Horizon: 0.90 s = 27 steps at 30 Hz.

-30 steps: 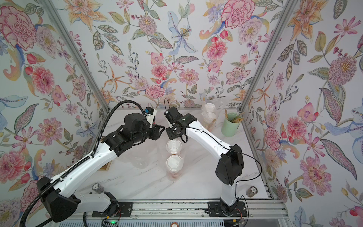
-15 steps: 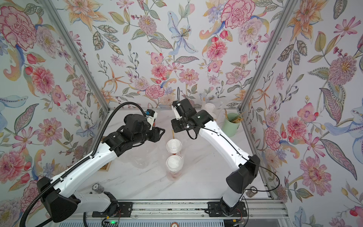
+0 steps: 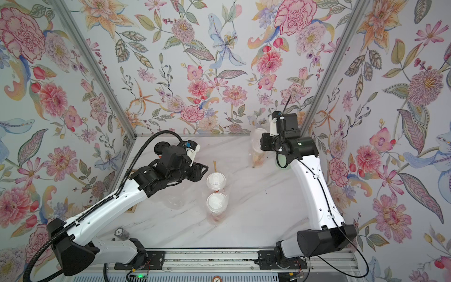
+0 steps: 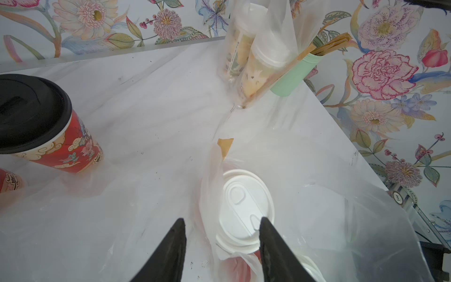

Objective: Pack milk tea into plastic carrier bags
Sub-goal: Place the straw in the plastic carrier bag, then pick up the straw from the container.

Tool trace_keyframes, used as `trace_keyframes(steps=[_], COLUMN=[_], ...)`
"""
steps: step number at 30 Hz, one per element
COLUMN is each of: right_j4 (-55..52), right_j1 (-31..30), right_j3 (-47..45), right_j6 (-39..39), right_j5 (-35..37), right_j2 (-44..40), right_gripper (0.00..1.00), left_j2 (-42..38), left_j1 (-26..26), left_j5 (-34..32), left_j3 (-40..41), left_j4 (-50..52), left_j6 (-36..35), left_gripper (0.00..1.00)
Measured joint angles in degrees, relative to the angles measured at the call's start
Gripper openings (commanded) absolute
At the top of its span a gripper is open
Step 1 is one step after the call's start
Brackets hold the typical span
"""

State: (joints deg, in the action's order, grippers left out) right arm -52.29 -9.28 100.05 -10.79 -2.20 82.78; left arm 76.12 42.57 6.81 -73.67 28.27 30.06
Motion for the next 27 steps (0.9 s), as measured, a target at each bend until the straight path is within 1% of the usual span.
trace_keyframes(steps=[4, 8, 11, 14, 21, 24, 27], right_j4=[1.16, 4.46, 7.19, 10.12, 15.89, 18.25, 20.57], right_j1=[7.54, 14.86, 18.67, 20.22, 20.65, 21.35, 21.84], right_j3=[-2.91, -7.98, -11.21, -13.27, -16.22, -16.55, -16.55], right_j6=[0.74, -0.42, -2.10, -3.39, -5.33, -5.79, -6.21], right_j5=[-0.61, -2.71, -3.52, -3.52, -2.62, -2.69, -2.08], right_j2=[0.00, 0.04, 0.11, 0.59, 3.69, 5.97, 8.04], right_gripper=[0.38, 0.39, 0.39, 0.40, 0.42, 0.47, 0.48], left_j2=[-0.02, -0.15, -0.26, -0.48, -0.87, -0.90, -0.92], left_j1=[0.31, 0.55, 0.59, 0.59, 0.59, 0.59, 0.59], left_j5=[0.00, 0.04, 0.13, 0.26, 0.50, 0.59, 0.72], left_j3=[0.17, 1.14, 1.84, 2.40, 3.15, 3.15, 3.15], left_j4=[-0.46, -2.54, -3.80, -4.68, -6.78, -7.17, -7.58], left_j6=[0.00, 0.24, 0.42, 0.42, 0.35, -0.07, -0.48], left_gripper=[0.50, 0.50, 0.50, 0.51, 0.51, 0.52, 0.52])
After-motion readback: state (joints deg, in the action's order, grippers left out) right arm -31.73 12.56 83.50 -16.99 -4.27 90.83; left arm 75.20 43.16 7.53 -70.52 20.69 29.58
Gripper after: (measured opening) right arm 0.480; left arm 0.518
